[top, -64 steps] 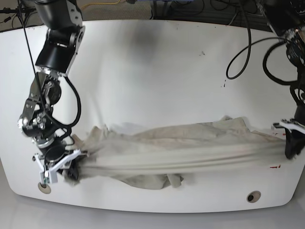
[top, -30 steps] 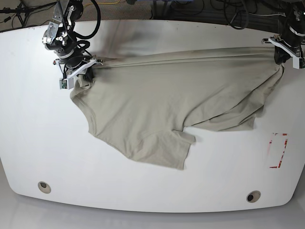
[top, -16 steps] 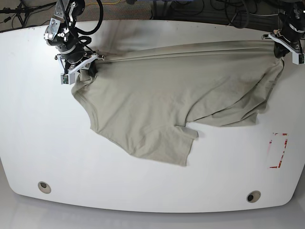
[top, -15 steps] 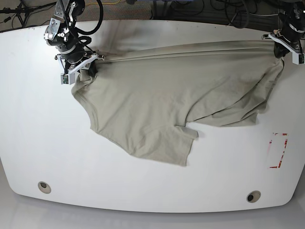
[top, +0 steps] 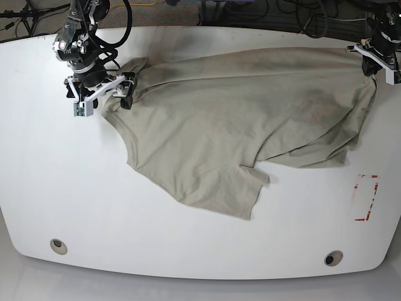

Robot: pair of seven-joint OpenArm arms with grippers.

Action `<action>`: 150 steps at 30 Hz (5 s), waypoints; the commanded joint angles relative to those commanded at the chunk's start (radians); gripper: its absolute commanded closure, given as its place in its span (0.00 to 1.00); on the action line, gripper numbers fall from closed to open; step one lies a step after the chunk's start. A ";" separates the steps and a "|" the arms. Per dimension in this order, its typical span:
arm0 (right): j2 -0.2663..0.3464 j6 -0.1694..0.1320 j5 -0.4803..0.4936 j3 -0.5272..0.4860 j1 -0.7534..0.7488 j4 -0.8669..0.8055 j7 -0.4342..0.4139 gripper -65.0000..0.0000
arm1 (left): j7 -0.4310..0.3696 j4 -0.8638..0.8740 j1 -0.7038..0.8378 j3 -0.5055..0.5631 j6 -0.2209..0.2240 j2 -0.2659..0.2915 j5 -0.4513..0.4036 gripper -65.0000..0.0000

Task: Fold the T-shirt properly
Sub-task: 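Lay the T-shirt flat, spreading it with both grippers, then drag the held shirt corner with the right gripper across the table, then lift the beige T-shirt with both grippers and stretch it between them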

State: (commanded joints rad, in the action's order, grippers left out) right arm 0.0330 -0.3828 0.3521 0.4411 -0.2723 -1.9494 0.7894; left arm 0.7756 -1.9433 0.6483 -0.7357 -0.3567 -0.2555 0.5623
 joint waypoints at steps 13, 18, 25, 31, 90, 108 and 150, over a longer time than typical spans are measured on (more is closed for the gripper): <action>0.049 -0.002 -0.002 -0.068 0.318 0.262 0.029 0.13 | 0.000 0.000 0.000 0.000 0.000 0.000 0.000 1.00; 0.089 0.000 -0.002 -0.123 0.445 0.422 -0.002 0.13 | 0.000 0.000 0.000 0.000 0.000 0.000 0.000 1.00; 0.153 -0.005 -0.002 -0.175 0.606 0.730 -0.126 0.13 | 0.000 0.000 0.000 0.000 0.000 0.000 0.000 1.00; 0.198 -0.005 0.002 -0.288 0.683 0.921 -0.241 0.13 | 0.000 0.000 -0.003 0.000 0.000 0.000 0.000 1.00; 0.084 -0.011 -0.002 -0.560 0.726 1.056 -0.339 0.96 | 0.000 0.002 -0.008 0.008 0.002 -0.002 -0.002 1.00; 0.137 -0.003 0.000 -0.559 0.595 0.666 -0.146 1.00 | 0.002 -0.034 -0.060 0.028 0.002 -0.002 0.006 1.00; 0.336 0.092 0.011 -0.522 1.140 0.543 -0.046 1.00 | 0.002 -0.051 -0.990 0.215 0.000 -0.087 -0.143 1.00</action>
State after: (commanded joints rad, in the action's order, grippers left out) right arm 0.3690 -0.2908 0.3629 -0.0806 0.8677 -1.4062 0.7434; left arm 0.7772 -1.9939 -0.3414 -0.5209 -0.3567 -0.3429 0.4196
